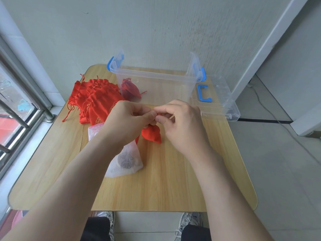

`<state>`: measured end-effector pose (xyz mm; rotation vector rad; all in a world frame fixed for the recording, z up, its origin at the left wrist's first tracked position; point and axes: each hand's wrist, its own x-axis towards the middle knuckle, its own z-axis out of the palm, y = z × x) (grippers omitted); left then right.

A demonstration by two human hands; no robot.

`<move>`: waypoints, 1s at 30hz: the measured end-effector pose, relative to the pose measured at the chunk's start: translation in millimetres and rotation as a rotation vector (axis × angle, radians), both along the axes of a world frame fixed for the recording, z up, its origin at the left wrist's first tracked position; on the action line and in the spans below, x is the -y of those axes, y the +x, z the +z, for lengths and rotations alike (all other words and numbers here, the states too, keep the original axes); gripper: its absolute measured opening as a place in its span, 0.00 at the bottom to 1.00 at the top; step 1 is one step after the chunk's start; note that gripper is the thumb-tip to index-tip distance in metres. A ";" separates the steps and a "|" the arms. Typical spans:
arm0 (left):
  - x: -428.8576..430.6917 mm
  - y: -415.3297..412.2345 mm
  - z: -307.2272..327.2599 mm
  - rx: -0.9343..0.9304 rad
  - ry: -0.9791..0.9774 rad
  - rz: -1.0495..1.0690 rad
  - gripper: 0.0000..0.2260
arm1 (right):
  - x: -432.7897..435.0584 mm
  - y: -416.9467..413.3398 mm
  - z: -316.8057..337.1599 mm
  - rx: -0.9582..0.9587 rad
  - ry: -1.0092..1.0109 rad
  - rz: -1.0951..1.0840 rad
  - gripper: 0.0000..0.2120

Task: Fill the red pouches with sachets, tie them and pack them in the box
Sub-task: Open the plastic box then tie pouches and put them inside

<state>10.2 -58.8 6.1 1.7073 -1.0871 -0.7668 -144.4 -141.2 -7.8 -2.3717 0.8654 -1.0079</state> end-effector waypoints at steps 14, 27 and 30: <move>1.6 -1.4 2.5 0.071 0.100 0.001 0.07 | -4.0 1.5 -2.5 -0.109 -0.082 0.024 0.09; 2.4 -6.0 3.9 0.231 -0.069 0.108 0.06 | -7.8 5.2 1.4 -0.091 0.031 -0.086 0.09; 1.6 -9.3 6.2 0.356 -0.131 0.113 0.07 | -8.8 4.9 5.7 -0.045 0.107 -0.106 0.10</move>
